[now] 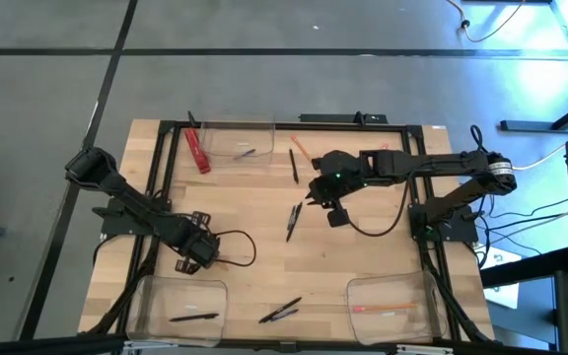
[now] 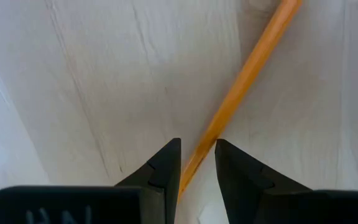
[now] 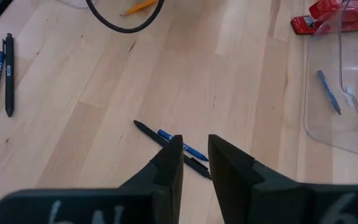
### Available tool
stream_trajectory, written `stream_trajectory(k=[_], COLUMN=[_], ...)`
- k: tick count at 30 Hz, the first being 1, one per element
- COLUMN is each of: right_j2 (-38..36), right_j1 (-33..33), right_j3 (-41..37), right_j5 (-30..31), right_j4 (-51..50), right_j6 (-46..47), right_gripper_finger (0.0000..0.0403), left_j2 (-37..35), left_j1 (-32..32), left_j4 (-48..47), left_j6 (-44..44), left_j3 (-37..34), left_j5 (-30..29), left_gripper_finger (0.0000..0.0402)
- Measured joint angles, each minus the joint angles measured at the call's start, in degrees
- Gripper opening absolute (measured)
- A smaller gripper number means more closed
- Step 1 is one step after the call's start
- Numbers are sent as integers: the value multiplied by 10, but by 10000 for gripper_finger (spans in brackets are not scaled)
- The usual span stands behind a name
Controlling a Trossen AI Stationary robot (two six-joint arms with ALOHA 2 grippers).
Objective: Sort crayons/erasers/pens/pencils in bins
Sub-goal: Put the yellow pencil into the bottom right transparent bin
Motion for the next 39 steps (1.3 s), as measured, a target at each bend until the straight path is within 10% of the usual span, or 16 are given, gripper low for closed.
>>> stream_trajectory(k=[21, 39], right_j2=[0, 0], right_j1=[0, 0], right_j3=[0, 0], right_j5=[0, 0], right_j4=[0, -14], right_j6=[30, 106], right_gripper_finger=[78, 78], left_j2=[-2, -1], left_j1=[-1, -1], left_j4=[80, 90], left_j6=[11, -28], left_j3=[-33, -35], left_j5=[14, 11], left_gripper_finger=[88, 3])
